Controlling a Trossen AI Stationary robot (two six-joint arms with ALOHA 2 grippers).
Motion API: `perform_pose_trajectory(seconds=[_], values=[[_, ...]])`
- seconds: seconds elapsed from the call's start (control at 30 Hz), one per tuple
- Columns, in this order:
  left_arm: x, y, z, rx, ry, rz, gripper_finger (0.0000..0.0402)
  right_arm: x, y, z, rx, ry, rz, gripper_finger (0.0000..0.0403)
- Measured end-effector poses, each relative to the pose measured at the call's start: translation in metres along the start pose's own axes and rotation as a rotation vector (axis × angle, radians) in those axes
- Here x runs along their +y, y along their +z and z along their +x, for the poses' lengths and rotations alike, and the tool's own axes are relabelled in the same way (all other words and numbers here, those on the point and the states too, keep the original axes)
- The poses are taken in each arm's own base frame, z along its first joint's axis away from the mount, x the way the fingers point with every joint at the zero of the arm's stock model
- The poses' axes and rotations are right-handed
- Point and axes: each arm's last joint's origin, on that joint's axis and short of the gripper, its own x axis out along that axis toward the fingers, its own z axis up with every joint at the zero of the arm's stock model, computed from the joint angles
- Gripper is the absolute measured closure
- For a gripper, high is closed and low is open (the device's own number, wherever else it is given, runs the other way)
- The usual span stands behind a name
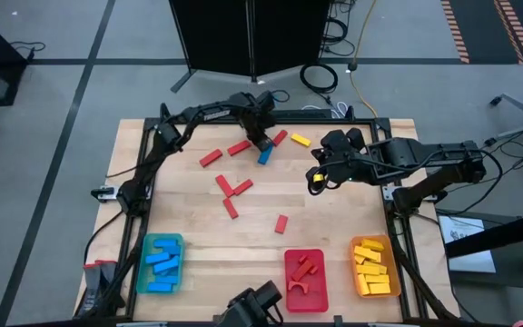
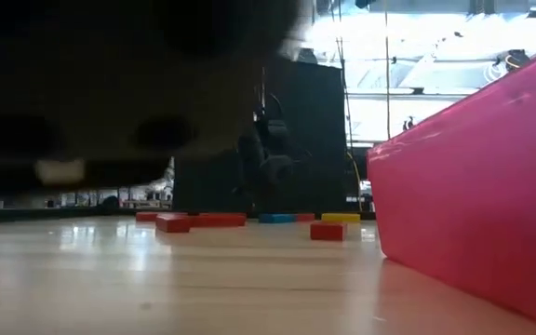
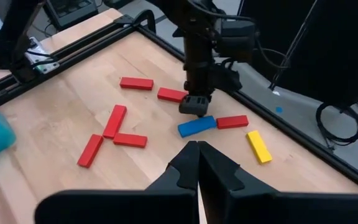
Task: Sort blocks
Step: Put the blue block into the blue bin
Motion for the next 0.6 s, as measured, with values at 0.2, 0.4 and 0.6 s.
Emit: perform_pose_trajectory(seconds=[0.2, 0.4, 0.6], values=[[-0.018, 0.004, 0.003, -0.001, 0.023, 0.114, 0.0401, 0.001, 0.000, 0.000, 0.011, 0.016, 0.001, 0.0403], [-0.025, 0.008, -0.011, -0.018, -0.088, 0.323, 0.0402, 0.001, 0.000, 0.000, 0.010, 0.016, -0.010, 0.0403], [-0.041, 0.011, -0.007, -0.013, 0.003, 0.336, 0.0401, 0.001, 0.000, 0.000, 0.009, 0.017, -0.005, 0.0403]])
